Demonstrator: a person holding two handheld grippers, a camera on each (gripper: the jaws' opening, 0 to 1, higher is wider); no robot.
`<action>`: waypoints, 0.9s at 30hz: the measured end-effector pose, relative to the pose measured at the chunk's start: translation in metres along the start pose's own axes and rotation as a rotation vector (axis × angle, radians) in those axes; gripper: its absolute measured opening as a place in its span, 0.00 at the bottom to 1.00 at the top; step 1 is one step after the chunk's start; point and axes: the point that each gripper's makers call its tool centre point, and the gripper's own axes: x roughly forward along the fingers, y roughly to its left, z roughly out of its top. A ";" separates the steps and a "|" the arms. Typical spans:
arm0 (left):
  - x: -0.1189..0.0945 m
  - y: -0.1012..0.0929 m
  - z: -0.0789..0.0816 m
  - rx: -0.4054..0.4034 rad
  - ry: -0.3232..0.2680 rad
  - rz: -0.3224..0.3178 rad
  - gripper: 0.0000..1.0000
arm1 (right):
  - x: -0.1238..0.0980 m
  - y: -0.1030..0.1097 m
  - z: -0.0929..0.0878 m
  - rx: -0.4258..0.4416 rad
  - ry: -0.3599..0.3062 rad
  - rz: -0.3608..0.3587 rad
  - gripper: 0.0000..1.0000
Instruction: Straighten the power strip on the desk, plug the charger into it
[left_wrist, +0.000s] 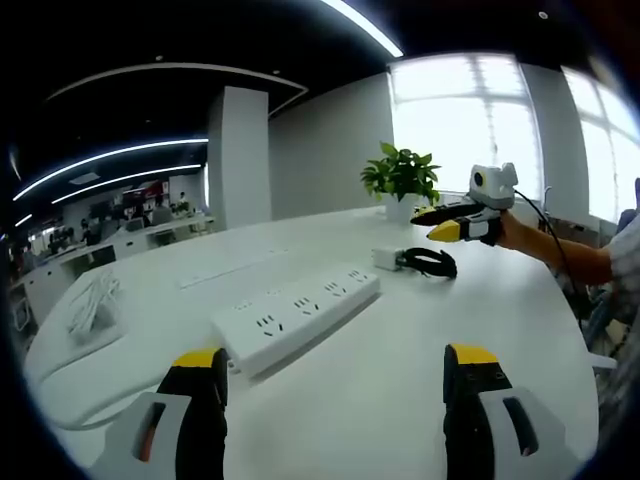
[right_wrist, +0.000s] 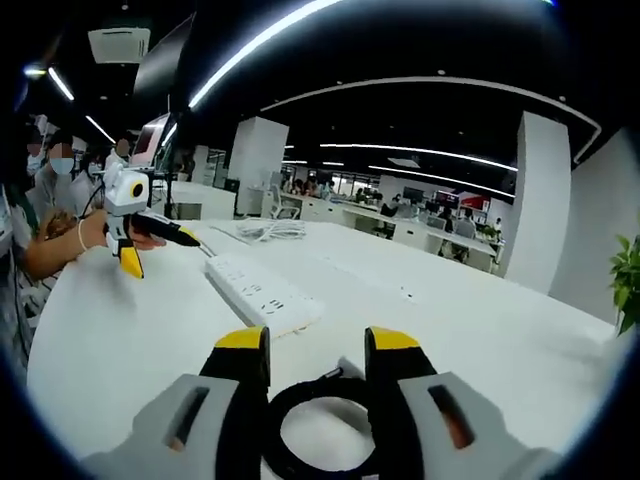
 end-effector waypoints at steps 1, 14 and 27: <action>0.000 0.000 0.000 0.000 0.000 0.000 0.91 | 0.001 0.001 -0.003 0.007 0.016 0.003 0.41; -0.001 0.000 0.000 0.002 0.002 0.001 0.91 | 0.002 0.008 -0.013 0.051 0.052 0.026 0.49; 0.000 0.000 0.000 0.003 0.000 0.006 0.91 | -0.005 0.017 -0.040 0.046 0.187 0.023 0.50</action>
